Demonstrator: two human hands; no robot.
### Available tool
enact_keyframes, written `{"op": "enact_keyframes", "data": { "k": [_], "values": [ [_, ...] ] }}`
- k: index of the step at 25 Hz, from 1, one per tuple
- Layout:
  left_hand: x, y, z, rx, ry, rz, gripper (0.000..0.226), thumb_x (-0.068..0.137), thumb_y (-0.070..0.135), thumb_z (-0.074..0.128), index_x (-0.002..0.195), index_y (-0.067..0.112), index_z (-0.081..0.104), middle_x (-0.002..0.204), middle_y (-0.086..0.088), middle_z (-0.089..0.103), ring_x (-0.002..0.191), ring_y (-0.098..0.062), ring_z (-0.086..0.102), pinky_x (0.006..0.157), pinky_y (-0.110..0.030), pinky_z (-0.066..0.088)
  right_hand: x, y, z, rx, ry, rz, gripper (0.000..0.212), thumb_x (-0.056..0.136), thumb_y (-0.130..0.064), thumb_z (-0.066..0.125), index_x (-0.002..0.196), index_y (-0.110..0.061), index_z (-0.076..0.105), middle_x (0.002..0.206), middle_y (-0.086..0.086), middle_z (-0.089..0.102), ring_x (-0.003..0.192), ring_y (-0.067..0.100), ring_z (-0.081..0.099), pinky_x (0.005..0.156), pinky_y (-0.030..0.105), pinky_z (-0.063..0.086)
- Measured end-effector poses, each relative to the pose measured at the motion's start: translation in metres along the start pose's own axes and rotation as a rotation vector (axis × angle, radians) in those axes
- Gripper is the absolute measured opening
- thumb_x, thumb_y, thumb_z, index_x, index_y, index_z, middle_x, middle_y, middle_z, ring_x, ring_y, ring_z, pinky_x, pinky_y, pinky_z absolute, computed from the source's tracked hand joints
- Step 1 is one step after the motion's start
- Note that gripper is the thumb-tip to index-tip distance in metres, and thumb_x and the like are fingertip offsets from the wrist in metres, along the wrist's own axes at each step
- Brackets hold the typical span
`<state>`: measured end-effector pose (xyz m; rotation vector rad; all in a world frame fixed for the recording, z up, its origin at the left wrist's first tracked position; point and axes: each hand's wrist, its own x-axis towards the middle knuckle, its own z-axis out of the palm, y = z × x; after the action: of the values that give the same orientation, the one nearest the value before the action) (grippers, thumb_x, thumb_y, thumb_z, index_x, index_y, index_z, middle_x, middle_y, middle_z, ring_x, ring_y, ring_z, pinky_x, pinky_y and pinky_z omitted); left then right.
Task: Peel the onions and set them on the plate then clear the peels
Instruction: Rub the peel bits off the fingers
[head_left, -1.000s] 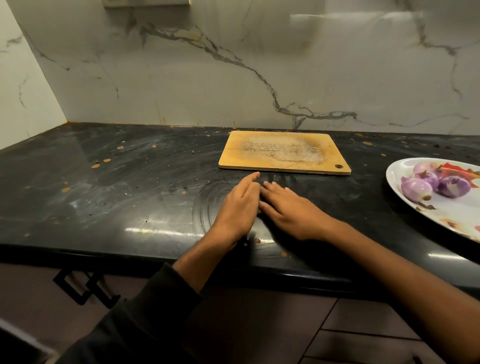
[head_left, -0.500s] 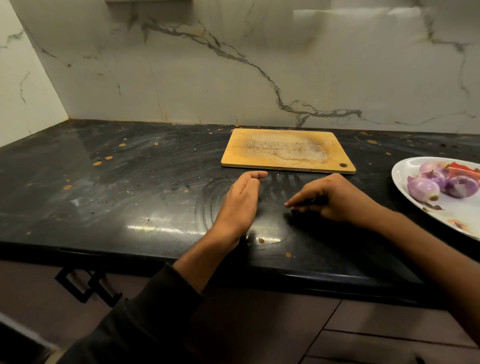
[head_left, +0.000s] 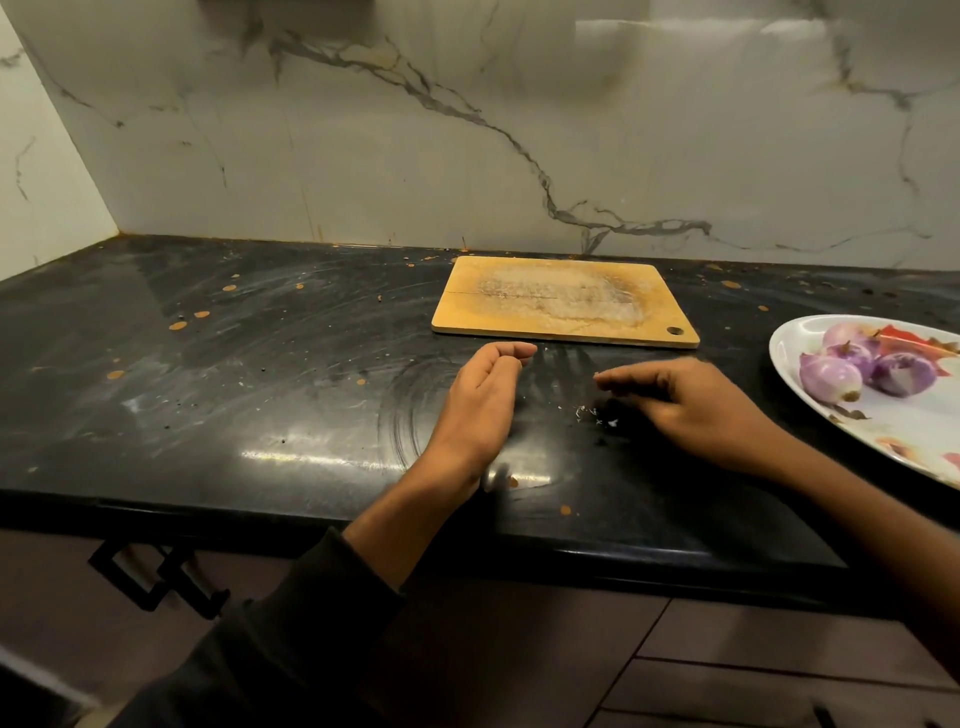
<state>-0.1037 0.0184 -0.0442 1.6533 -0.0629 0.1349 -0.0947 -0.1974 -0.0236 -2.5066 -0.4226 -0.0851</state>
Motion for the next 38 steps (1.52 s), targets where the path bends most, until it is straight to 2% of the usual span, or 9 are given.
{"op": "enact_keyframes", "data": {
  "k": [2, 4, 7, 10, 15, 21, 26, 32, 38],
  "values": [
    [0.0, 0.001, 0.002, -0.01, 0.005, -0.004, 0.029, 0.1, 0.017, 0.039, 0.108, 0.026, 0.065, 0.108, -0.002, 0.065, 0.098, -0.006, 0.053, 0.078, -0.019, 0.041, -0.017, 0.0, 0.009, -0.227, -0.142, 0.056, 0.053, 0.104, -0.032, 0.047, 0.153, -0.016, 0.037, 0.16, 0.003, 0.037, 0.149, 0.016, 0.03, 0.123, 0.033, 0.023],
    [0.0, 0.001, 0.004, -0.009, 0.004, -0.005, 0.029, 0.1, 0.017, 0.039, 0.109, 0.026, 0.064, 0.106, -0.002, 0.063, 0.097, -0.007, 0.051, 0.077, -0.019, 0.04, -0.03, -0.006, 0.026, -0.373, -0.255, 0.2, 0.074, 0.102, -0.055, 0.025, 0.16, -0.011, 0.009, 0.169, 0.004, 0.002, 0.155, 0.017, -0.004, 0.125, 0.042, 0.001],
    [0.0, 0.0, 0.007, 0.003, 0.015, -0.001, 0.03, 0.1, 0.017, 0.037, 0.112, 0.024, 0.064, 0.11, -0.001, 0.066, 0.099, -0.007, 0.054, 0.084, -0.021, 0.043, -0.031, -0.024, 0.046, -0.476, -0.205, 0.266, 0.089, 0.094, -0.07, 0.007, 0.159, -0.01, -0.008, 0.167, 0.006, -0.017, 0.153, 0.019, -0.021, 0.124, 0.047, -0.011],
    [-0.001, 0.0, 0.007, 0.002, 0.02, 0.01, 0.031, 0.1, 0.016, 0.037, 0.113, 0.024, 0.064, 0.118, 0.005, 0.065, 0.113, -0.005, 0.056, 0.097, -0.026, 0.044, -0.013, -0.039, 0.058, -0.453, -0.196, 0.199, 0.086, 0.095, -0.07, 0.007, 0.159, -0.015, -0.007, 0.167, 0.002, -0.014, 0.153, 0.018, -0.018, 0.124, 0.048, -0.011],
    [-0.002, -0.001, 0.003, -0.026, 0.023, 0.007, 0.03, 0.1, 0.014, 0.038, 0.112, 0.023, 0.063, 0.117, 0.01, 0.064, 0.116, -0.003, 0.055, 0.091, -0.02, 0.041, -0.006, -0.035, 0.051, -0.393, -0.108, 0.177, 0.083, 0.099, -0.065, 0.02, 0.16, -0.014, 0.0, 0.169, 0.004, -0.004, 0.155, 0.018, -0.006, 0.124, 0.045, -0.003],
    [-0.003, -0.001, 0.004, 0.007, 0.022, 0.006, 0.03, 0.101, 0.017, 0.037, 0.115, 0.024, 0.062, 0.107, 0.01, 0.064, 0.097, 0.0, 0.055, 0.082, -0.019, 0.044, -0.027, -0.034, 0.049, -0.506, -0.153, 0.258, 0.098, 0.086, -0.076, 0.003, 0.16, -0.011, 0.0, 0.169, 0.006, -0.007, 0.155, 0.019, -0.011, 0.125, 0.048, -0.004],
    [-0.003, -0.002, 0.003, -0.003, 0.021, -0.001, 0.03, 0.099, 0.018, 0.038, 0.115, 0.025, 0.063, 0.113, 0.007, 0.064, 0.109, -0.007, 0.057, 0.093, -0.028, 0.046, -0.01, -0.038, 0.053, -0.347, -0.154, 0.125, 0.084, 0.094, -0.071, 0.014, 0.161, -0.021, 0.003, 0.169, -0.004, -0.003, 0.155, 0.012, -0.006, 0.126, 0.043, -0.003],
    [-0.004, 0.0, 0.003, 0.002, 0.007, -0.016, 0.03, 0.101, 0.018, 0.037, 0.118, 0.024, 0.061, 0.11, 0.01, 0.063, 0.104, -0.002, 0.055, 0.083, -0.023, 0.044, -0.004, 0.004, 0.025, -0.452, -0.067, 0.346, 0.107, 0.081, -0.08, 0.007, 0.159, -0.008, 0.005, 0.168, 0.01, 0.003, 0.156, 0.022, 0.003, 0.126, 0.045, 0.008],
    [-0.002, 0.0, 0.003, -0.027, 0.021, 0.009, 0.029, 0.101, 0.013, 0.038, 0.116, 0.02, 0.061, 0.119, 0.008, 0.062, 0.113, -0.001, 0.054, 0.083, -0.014, 0.04, 0.0, -0.044, 0.065, -0.283, -0.133, -0.048, 0.07, 0.104, -0.054, 0.025, 0.16, -0.013, 0.015, 0.168, 0.003, 0.013, 0.155, 0.016, 0.009, 0.126, 0.036, 0.01]
  ]
}}
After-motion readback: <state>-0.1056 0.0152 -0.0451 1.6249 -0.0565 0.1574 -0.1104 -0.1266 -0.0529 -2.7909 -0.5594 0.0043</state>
